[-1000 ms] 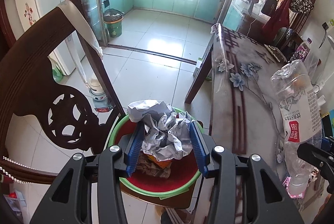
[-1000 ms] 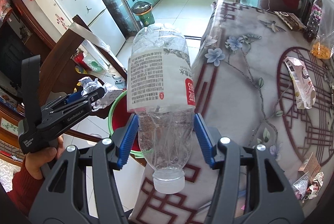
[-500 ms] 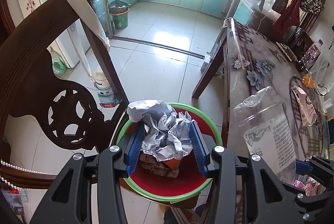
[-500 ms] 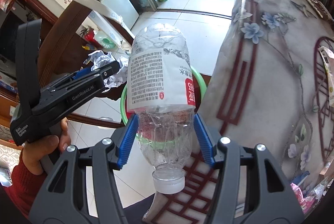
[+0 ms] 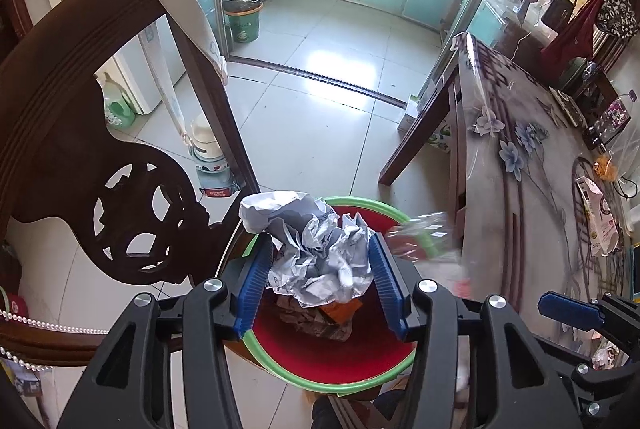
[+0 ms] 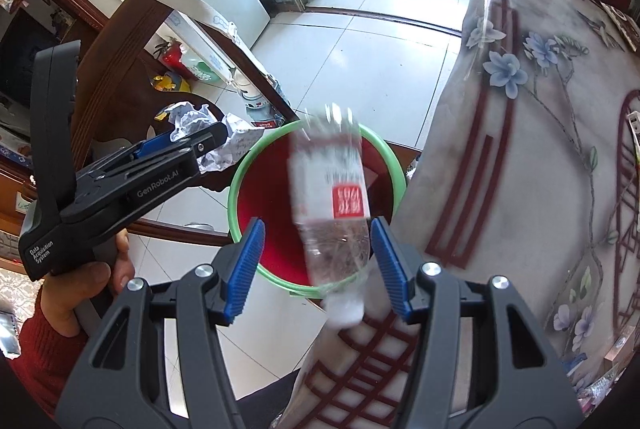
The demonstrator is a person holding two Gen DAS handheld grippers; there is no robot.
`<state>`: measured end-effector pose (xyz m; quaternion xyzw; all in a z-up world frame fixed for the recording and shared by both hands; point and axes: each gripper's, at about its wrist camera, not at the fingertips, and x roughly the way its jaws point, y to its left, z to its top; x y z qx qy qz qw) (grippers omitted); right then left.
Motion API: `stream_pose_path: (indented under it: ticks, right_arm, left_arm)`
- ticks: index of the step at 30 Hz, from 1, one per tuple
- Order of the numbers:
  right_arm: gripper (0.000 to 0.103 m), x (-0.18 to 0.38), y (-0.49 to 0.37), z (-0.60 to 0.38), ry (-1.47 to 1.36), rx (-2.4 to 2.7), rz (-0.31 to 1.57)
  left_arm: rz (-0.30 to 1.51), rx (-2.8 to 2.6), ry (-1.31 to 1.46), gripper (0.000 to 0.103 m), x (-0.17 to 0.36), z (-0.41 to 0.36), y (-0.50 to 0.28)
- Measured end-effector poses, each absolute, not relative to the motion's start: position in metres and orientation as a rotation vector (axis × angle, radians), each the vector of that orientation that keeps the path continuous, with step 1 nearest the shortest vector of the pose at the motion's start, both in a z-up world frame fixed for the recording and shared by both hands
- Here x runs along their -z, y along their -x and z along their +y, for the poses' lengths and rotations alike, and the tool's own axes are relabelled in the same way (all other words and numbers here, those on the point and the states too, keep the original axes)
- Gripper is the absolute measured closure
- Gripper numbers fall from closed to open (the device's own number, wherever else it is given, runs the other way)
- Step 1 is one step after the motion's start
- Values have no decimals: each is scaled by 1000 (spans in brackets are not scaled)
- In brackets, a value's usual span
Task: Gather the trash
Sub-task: 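Open the left tool to drop the foil while the right tool drops the bottle into the bucket, then move both open tools back over the trash on the table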
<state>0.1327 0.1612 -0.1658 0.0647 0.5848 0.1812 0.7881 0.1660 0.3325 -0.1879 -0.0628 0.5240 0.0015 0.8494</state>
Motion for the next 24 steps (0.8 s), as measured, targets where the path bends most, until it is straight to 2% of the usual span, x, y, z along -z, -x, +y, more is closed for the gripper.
stream_pose_path:
  ticks: [2,11,14,24]
  right_arm:
    - [39,165,-135,161,-138,-385,1255]
    - [36,155,-131,149,-122,-365,1231]
    - [34,148,-124,141,-107,-345,1206]
    - [31,137,-87,101,-149,-253,1163]
  left_arm:
    - [1106,-11,142,51,188,334,-166]
    - [1085,-37,156,49,180,339,-155]
    - [1067,-40,158,43,175,339,-149]
    - [1067,13,100,43,167,310,-127]
